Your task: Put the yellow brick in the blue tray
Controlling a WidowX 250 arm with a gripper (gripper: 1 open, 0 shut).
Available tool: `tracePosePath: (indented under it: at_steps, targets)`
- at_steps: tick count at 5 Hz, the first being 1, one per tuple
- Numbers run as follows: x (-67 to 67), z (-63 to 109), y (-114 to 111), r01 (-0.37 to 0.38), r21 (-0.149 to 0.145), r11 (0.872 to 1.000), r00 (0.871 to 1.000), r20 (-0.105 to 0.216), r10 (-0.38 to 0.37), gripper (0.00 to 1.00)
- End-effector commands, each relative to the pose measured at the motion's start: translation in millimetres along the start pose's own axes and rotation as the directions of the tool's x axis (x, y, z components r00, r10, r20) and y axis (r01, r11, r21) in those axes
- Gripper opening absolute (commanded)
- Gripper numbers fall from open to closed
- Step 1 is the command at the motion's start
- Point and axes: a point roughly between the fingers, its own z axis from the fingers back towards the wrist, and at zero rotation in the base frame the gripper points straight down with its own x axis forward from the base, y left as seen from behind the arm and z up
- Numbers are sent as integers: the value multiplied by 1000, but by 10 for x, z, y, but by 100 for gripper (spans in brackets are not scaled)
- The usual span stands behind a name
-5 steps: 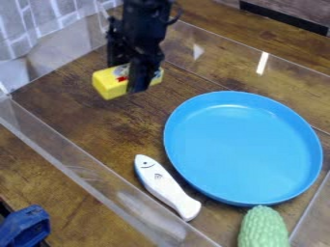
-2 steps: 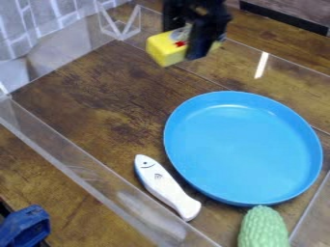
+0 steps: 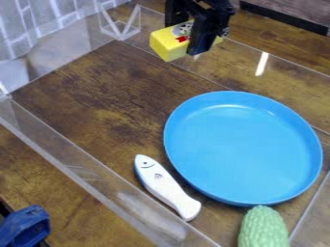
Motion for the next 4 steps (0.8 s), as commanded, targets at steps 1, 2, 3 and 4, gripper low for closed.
tracePosePath:
  at_steps: [1,2,3,4]
  targets:
    - [-6,160,172,-17,29,999,998,58,16,0]
    - [-36,128,200,-14,40,999,999,52,12,0]
    - [-31,84,188,-15,45,999,999,43,13,0]
    - [0,80,319,-20,63,998,999,44,18,0]
